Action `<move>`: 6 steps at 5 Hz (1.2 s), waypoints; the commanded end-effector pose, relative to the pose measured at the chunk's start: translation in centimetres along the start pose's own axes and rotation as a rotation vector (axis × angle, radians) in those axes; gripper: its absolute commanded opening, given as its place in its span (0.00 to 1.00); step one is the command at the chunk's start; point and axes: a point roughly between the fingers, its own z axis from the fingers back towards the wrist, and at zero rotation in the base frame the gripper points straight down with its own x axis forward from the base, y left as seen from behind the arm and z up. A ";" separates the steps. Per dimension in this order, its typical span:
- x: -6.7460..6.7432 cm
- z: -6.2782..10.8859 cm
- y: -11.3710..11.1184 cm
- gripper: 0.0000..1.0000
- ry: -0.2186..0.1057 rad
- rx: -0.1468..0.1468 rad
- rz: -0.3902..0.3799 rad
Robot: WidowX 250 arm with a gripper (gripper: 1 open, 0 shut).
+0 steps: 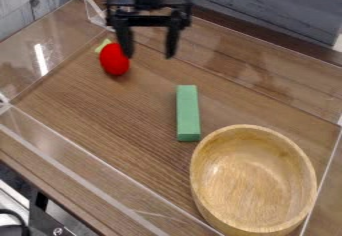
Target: Move the red object to the right side of the table
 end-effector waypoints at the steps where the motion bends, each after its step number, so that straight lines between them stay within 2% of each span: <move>1: 1.9 2.1 3.1 1.00 -0.083 -0.071 0.194; 2: 3.9 1.5 4.6 1.00 -0.087 -0.109 0.321; 3: 5.0 0.8 4.5 1.00 -0.082 -0.132 0.378; 5: 6.9 -0.6 3.9 1.00 -0.074 -0.155 0.456; 6: 7.1 -0.4 2.8 1.00 -0.072 -0.162 0.480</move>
